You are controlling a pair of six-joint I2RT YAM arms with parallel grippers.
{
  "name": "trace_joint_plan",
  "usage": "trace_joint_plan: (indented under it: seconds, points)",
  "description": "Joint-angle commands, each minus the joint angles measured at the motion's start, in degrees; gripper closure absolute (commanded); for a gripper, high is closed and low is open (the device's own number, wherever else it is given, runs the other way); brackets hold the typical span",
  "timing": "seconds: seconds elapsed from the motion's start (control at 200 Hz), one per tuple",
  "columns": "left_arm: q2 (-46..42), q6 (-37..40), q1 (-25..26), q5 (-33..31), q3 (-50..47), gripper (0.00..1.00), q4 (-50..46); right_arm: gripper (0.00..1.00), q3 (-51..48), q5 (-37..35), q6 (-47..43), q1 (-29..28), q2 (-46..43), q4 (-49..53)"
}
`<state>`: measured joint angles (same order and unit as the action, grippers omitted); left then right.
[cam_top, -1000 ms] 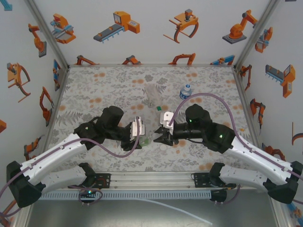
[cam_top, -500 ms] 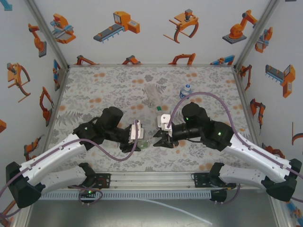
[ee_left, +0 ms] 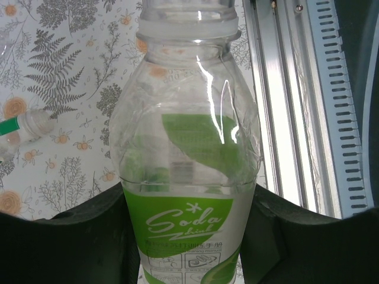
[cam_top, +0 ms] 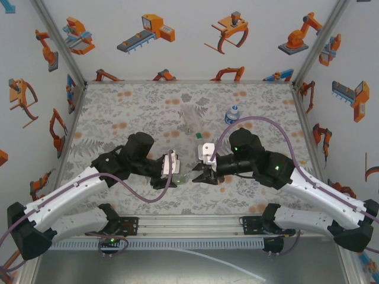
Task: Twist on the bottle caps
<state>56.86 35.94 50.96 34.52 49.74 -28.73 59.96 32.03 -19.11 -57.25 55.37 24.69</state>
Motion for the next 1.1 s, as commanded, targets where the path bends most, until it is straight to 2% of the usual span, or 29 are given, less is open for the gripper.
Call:
trace_joint_plan:
  seconds: [0.0,0.325,0.721,1.092]
  points:
    - [-0.7,3.5,1.1,5.6,1.6,1.0,0.2,1.0,0.8,-3.9,-0.6,0.4,-1.5,-2.6]
    - [-1.4,2.8,1.0,5.5,1.2,1.0,1.3,1.0,-0.2,-2.1,1.4,0.4,-1.3,-3.2]
    - [-1.9,2.7,1.1,3.8,1.1,1.0,2.0,1.0,2.2,7.1,3.1,0.4,2.4,0.9]
    - [-1.7,-1.2,0.9,3.7,0.8,1.0,4.0,1.0,2.6,7.4,3.3,0.3,2.7,2.1]
